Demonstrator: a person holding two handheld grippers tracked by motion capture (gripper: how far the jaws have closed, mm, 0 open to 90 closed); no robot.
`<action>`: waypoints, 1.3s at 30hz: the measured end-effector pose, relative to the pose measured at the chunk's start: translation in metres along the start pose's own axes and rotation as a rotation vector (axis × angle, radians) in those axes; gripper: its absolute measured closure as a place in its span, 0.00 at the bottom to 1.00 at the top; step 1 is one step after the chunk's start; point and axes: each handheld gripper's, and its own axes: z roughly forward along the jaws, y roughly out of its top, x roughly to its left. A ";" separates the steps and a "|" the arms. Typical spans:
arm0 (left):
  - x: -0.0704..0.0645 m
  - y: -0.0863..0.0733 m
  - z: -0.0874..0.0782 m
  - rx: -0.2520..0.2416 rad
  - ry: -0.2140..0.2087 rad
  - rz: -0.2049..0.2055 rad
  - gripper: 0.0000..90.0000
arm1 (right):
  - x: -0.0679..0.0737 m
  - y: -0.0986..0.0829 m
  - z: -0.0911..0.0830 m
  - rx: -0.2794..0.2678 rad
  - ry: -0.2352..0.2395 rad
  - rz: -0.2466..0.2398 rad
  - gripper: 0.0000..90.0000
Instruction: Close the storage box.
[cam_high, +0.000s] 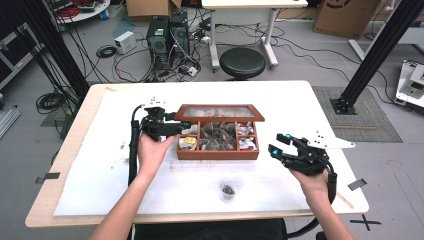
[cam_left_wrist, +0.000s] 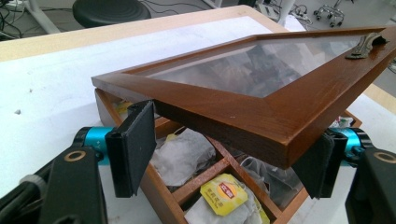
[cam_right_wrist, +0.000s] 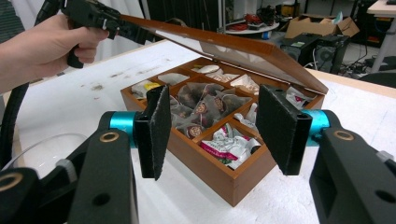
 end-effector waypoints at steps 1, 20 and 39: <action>0.000 0.000 0.000 0.000 0.000 0.000 0.33 | 0.000 0.000 0.000 -0.001 -0.001 -0.001 0.52; -0.002 -0.024 0.001 0.002 -0.011 0.021 0.33 | 0.001 -0.002 0.001 0.001 -0.012 0.003 0.52; -0.008 -0.049 -0.002 0.023 -0.003 0.060 0.33 | 0.001 -0.003 0.002 0.003 -0.014 0.003 0.52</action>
